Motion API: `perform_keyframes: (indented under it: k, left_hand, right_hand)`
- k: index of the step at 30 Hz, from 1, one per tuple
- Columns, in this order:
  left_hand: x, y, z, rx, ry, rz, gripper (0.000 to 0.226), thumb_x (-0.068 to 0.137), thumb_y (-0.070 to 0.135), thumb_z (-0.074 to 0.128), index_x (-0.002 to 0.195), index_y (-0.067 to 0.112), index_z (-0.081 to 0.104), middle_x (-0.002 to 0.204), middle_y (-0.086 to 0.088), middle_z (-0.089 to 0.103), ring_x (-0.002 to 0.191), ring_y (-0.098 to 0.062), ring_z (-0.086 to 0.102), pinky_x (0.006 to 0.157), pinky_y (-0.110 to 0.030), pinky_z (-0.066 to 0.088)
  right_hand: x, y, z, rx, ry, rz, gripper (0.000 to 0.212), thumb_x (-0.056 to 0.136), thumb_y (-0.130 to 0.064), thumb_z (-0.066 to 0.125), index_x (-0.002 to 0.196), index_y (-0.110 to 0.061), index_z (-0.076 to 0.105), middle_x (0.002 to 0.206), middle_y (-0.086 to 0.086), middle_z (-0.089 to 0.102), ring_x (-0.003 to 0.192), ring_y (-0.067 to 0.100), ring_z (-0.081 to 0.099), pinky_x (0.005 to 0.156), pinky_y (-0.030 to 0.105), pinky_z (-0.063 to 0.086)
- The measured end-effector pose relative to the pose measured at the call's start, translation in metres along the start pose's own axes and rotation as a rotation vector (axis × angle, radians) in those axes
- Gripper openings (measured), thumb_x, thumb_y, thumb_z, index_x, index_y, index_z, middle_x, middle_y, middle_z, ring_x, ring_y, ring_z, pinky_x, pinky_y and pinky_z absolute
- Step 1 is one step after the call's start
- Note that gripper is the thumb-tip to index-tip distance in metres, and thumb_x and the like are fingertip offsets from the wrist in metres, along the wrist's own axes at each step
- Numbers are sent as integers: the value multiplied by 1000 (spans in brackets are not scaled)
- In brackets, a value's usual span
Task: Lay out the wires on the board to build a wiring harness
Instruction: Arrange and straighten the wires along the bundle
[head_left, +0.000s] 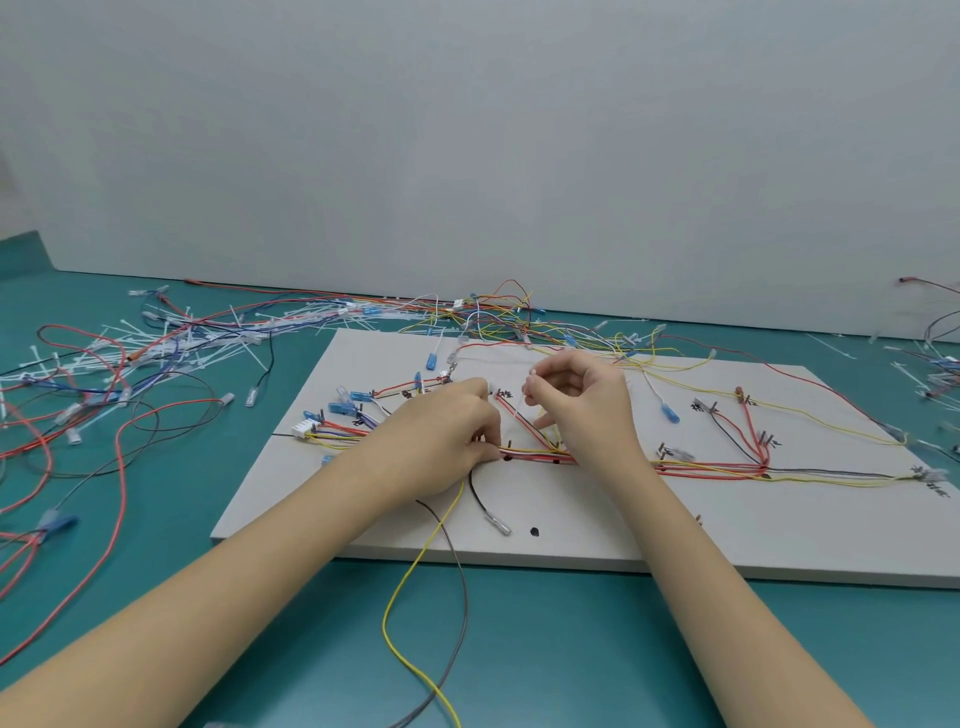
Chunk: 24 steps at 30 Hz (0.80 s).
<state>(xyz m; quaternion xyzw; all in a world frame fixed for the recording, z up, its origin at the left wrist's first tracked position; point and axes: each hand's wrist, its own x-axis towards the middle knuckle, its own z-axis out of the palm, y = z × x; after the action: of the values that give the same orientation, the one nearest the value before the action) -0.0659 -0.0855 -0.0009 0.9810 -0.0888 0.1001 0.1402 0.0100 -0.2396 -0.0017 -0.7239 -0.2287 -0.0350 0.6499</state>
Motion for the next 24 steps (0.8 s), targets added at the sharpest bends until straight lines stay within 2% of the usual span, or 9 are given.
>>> perform_keyframes:
  k: [3, 10, 14, 17, 19, 22, 24]
  left_hand:
    - [-1, 2, 1, 61, -11, 10, 14, 94, 34, 57, 99, 23, 64, 95, 8, 40, 95, -13, 48, 77, -38, 47]
    - [-1, 4, 3, 77, -47, -5, 13, 98, 31, 51, 101, 20, 57, 95, 7, 33, 83, -11, 37, 79, -39, 47]
    - [0, 3, 3, 49, -62, -16, 13, 97, 32, 52, 100, 20, 58, 96, 6, 35, 85, -14, 42, 78, -37, 46]
    - [0, 3, 3, 38, -66, -17, 12, 97, 32, 53, 99, 21, 57, 95, 7, 36, 85, -14, 44, 78, -37, 46]
    - [0, 2, 3, 27, -64, -19, 11, 96, 33, 54, 98, 22, 57, 95, 6, 36, 86, -15, 46, 79, -39, 46]
    - [0, 2, 2, 10, -55, -16, 10, 96, 33, 55, 97, 23, 56, 96, 7, 36, 89, -16, 50, 79, -39, 46]
    - [0, 1, 2, -8, -50, -15, 9, 95, 33, 56, 96, 24, 57, 96, 7, 38, 88, -15, 50, 78, -37, 46]
  right_hand:
    - [0, 1, 2, -6, 9, -24, 18, 85, 6, 62, 79, -11, 62, 74, 17, 64, 68, 18, 62, 49, 28, 55]
    - [2, 4, 1, -61, 60, -105, 12, 84, 4, 65, 82, -8, 64, 79, 15, 65, 72, 21, 62, 52, 37, 57]
    - [3, 7, 0, -134, 95, -153, 12, 84, 1, 65, 83, -11, 66, 74, -2, 63, 70, 15, 61, 62, 45, 59]
    - [3, 9, 1, -164, 60, -157, 14, 84, 2, 65, 82, -12, 65, 72, -9, 62, 69, 11, 60, 68, 45, 58]
    - [2, 11, 4, -168, 17, -153, 16, 83, 2, 66, 79, -14, 65, 71, -13, 61, 67, 6, 59, 67, 38, 56]
    - [0, 13, 7, -174, -84, -130, 16, 82, -1, 69, 77, -16, 66, 70, -10, 64, 62, -2, 57, 59, 12, 43]
    - [-1, 13, 7, -177, -151, -103, 13, 82, -1, 69, 78, -14, 67, 70, -7, 66, 61, -3, 57, 58, 8, 39]
